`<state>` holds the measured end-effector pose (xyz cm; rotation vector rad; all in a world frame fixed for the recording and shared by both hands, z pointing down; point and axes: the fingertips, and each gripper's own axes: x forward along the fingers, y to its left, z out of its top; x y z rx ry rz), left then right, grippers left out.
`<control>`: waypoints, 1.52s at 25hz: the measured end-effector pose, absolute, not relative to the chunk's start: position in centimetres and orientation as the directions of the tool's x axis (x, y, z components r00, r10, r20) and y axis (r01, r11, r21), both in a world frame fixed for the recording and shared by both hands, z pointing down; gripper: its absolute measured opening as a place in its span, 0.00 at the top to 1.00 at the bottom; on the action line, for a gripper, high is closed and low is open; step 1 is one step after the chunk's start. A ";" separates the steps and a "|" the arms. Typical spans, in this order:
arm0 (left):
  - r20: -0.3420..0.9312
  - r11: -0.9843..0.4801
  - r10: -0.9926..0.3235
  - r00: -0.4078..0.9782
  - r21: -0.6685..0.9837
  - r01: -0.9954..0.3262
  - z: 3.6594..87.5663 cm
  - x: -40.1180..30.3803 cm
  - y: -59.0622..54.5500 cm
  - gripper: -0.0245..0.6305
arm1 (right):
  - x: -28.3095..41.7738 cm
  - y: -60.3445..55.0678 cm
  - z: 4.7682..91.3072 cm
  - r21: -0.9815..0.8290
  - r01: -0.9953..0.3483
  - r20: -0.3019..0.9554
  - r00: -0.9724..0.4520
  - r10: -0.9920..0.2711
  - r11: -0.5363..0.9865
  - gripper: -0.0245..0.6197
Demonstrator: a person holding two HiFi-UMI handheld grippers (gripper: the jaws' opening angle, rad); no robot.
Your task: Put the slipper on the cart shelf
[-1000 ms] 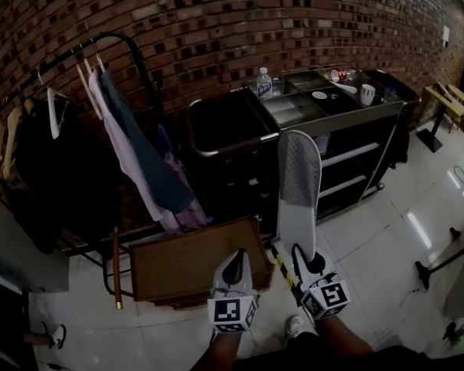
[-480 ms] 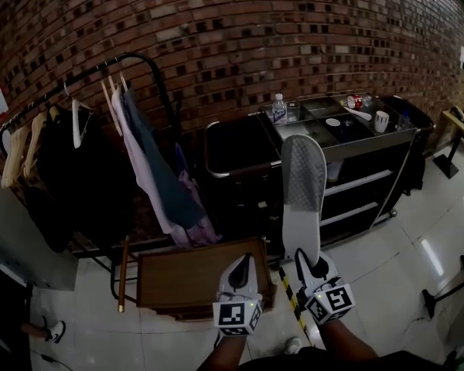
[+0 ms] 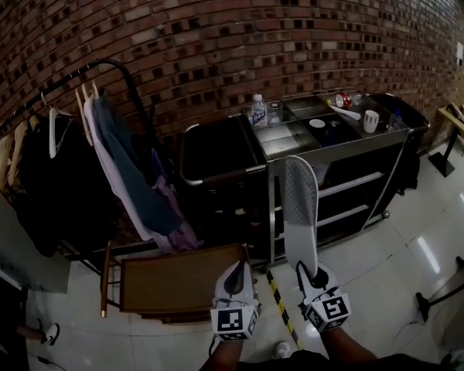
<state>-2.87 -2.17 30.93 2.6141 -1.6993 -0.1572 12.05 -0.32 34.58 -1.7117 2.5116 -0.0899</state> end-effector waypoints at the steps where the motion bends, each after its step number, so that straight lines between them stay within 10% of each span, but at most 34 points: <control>1: -0.071 -0.410 -0.912 0.405 0.072 -0.909 31.0 -2.0 -2.3 0.94 | 12.8 -0.1 34.9 -0.085 -0.926 -0.042 -0.364 -0.930 0.367 0.85; 38: 0.086 -0.396 -0.909 0.408 0.130 -0.909 43.3 11.8 -18.7 0.94 | 24.7 -14.0 54.3 -0.217 -0.914 0.446 -0.405 -0.798 0.343 0.85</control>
